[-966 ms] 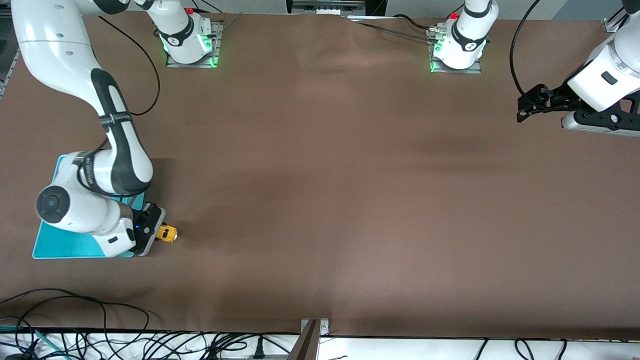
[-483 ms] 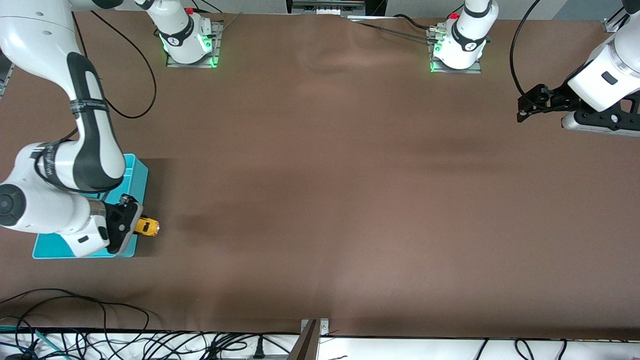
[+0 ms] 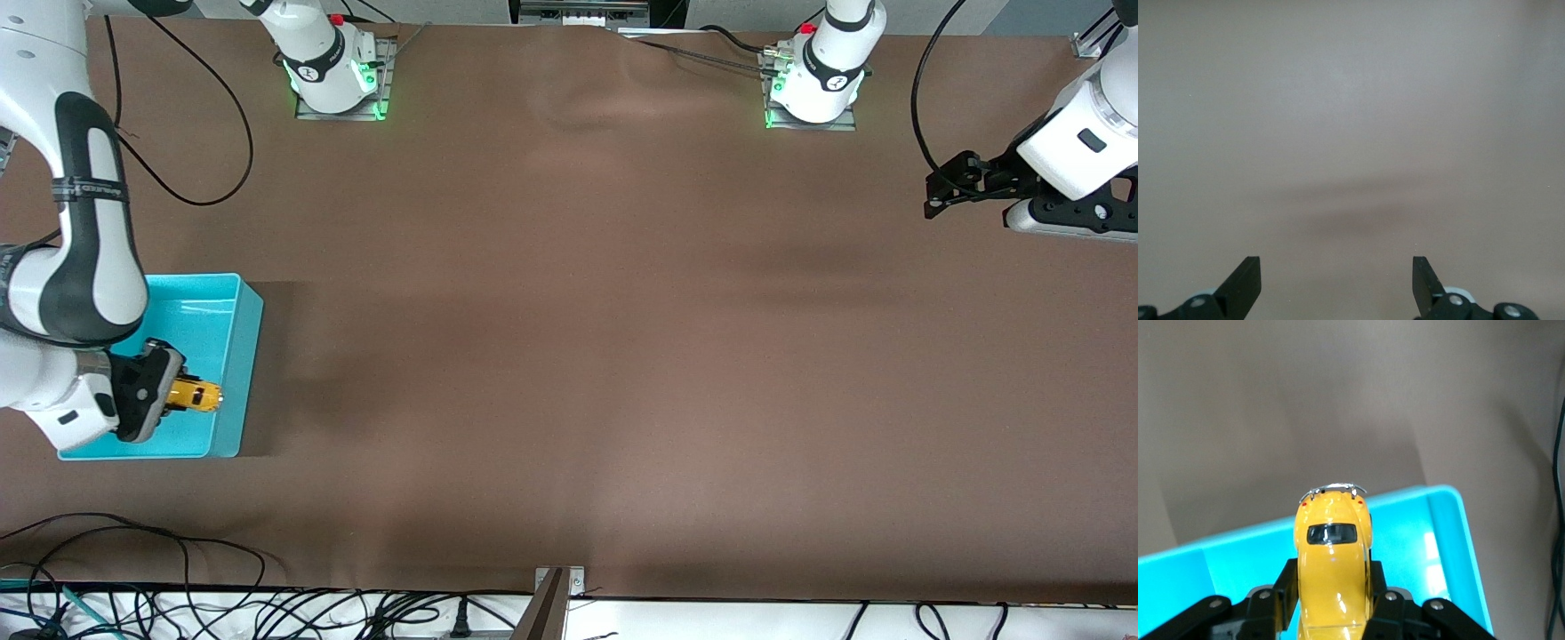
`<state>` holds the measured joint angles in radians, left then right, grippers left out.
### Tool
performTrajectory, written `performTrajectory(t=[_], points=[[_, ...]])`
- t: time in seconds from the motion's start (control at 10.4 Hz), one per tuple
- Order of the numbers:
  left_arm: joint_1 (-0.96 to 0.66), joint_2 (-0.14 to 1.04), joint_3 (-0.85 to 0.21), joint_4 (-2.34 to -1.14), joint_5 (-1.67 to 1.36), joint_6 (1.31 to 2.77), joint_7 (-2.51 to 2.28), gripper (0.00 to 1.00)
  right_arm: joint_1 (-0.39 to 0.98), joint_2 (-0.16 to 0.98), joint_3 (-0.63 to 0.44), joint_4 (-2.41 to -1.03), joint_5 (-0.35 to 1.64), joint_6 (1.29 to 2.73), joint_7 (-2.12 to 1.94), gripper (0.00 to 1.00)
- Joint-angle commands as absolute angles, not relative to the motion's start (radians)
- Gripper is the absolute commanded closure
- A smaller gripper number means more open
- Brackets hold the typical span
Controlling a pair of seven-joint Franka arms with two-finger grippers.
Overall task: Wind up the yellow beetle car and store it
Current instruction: 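Lift the car with the right gripper and lower it into the box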
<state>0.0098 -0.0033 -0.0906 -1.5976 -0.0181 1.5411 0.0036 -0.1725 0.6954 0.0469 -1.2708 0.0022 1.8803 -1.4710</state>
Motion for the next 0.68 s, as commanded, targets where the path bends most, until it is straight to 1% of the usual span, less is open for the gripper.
performTrajectory(t=[0.0, 0.39, 0.58], points=[[0.017, 0.011, -0.092, -1.571, -0.028, 1.531, 0.020, 0.00, -0.209, 0.695, 0.057, -1.278, 0.015, 1.862, -1.534, 1.00], [0.017, 0.009, -0.094, -1.571, -0.028, 1.531, 0.020, 0.00, -0.227, 0.727, 0.058, -1.304, 0.023, 1.904, -1.589, 1.00], [0.015, 0.009, -0.094, -1.571, -0.028, 1.531, 0.020, 0.00, -0.248, 0.736, 0.058, -1.345, 0.038, 1.968, -1.650, 1.00]])
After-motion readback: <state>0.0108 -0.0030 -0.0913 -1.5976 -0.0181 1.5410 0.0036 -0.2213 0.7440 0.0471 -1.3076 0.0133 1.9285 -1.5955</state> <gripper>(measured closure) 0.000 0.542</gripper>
